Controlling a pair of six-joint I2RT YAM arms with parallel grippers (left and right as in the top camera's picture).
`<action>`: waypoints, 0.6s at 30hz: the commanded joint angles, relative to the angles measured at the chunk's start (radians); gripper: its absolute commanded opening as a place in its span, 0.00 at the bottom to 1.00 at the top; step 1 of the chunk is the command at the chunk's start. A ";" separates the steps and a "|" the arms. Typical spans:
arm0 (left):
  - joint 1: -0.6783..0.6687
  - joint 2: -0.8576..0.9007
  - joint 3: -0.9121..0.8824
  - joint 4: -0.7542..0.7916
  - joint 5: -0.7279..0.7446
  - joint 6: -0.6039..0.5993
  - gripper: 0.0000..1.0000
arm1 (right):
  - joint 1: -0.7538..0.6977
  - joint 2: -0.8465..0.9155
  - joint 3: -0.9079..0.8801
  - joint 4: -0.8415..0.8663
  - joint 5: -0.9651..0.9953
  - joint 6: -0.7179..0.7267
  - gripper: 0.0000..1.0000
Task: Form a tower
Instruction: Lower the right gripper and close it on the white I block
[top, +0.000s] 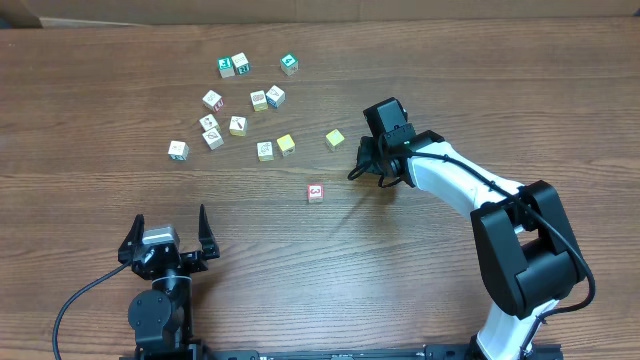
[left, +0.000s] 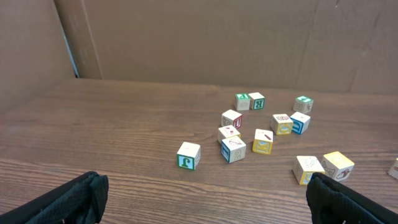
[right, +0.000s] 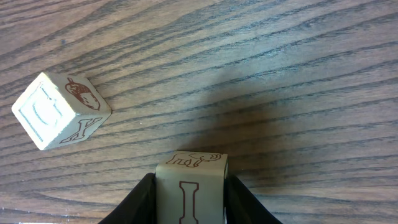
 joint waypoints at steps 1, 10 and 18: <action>-0.002 -0.010 -0.003 0.002 0.001 0.023 1.00 | -0.001 0.007 -0.008 0.004 -0.005 -0.001 0.30; -0.002 -0.010 -0.003 0.002 0.001 0.023 1.00 | -0.001 0.007 -0.008 0.004 -0.005 -0.001 0.34; -0.002 -0.010 -0.003 0.002 0.001 0.023 1.00 | -0.001 0.007 -0.008 0.003 -0.005 -0.001 0.27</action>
